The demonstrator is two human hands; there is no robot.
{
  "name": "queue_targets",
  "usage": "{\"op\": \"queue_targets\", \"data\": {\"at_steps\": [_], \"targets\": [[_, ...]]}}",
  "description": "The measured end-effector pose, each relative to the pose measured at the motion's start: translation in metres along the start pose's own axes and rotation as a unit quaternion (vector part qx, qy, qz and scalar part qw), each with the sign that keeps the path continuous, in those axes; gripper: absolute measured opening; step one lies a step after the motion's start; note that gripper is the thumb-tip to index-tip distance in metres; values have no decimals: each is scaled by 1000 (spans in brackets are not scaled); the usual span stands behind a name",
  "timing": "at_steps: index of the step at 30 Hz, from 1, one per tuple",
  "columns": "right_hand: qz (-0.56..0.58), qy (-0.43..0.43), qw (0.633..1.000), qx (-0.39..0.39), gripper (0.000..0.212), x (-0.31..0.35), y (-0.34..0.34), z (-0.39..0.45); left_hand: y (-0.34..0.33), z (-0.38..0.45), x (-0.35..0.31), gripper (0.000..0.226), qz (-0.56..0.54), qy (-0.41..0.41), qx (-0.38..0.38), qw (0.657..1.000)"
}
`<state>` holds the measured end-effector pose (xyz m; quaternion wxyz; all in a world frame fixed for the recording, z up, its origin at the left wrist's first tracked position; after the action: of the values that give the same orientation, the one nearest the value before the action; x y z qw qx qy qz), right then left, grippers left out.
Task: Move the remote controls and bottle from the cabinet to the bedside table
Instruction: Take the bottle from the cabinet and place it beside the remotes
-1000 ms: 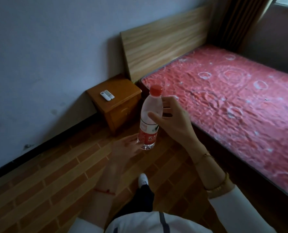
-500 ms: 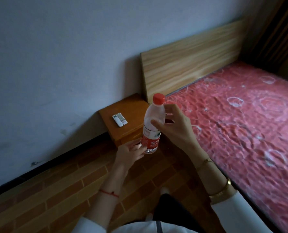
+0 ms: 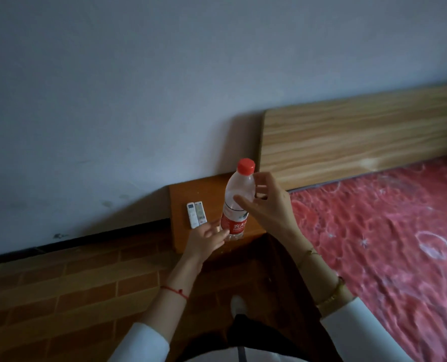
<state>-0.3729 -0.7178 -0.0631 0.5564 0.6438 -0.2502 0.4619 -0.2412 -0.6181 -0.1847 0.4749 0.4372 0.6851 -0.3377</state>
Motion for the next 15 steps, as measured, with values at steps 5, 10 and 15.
{"op": "queue_targets", "data": {"at_steps": [5,10,15], "targets": [[3,2,999,37,60,-13,-16,84,-12,74,-10,55,-11,-1,-44,999],[-3,-17,998,65,61,-46,-52,151,-9,139,2,51,6,27,-63,998],[-55,-28,995,76,62,-85,-97,204,3,203,36,52,37,71,-74,994]]}}
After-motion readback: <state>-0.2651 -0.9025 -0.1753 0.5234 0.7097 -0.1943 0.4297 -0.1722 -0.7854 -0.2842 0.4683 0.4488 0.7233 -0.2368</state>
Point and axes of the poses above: each hand's wrist, its own z-axis towards the middle knuckle, its own y-axis out of the back of the hand, x = y × z, the point moved 6 cm from there along z, towards the middle knuckle, and after that the axes turned 11 degrees about -y, right-handed, at the moved point
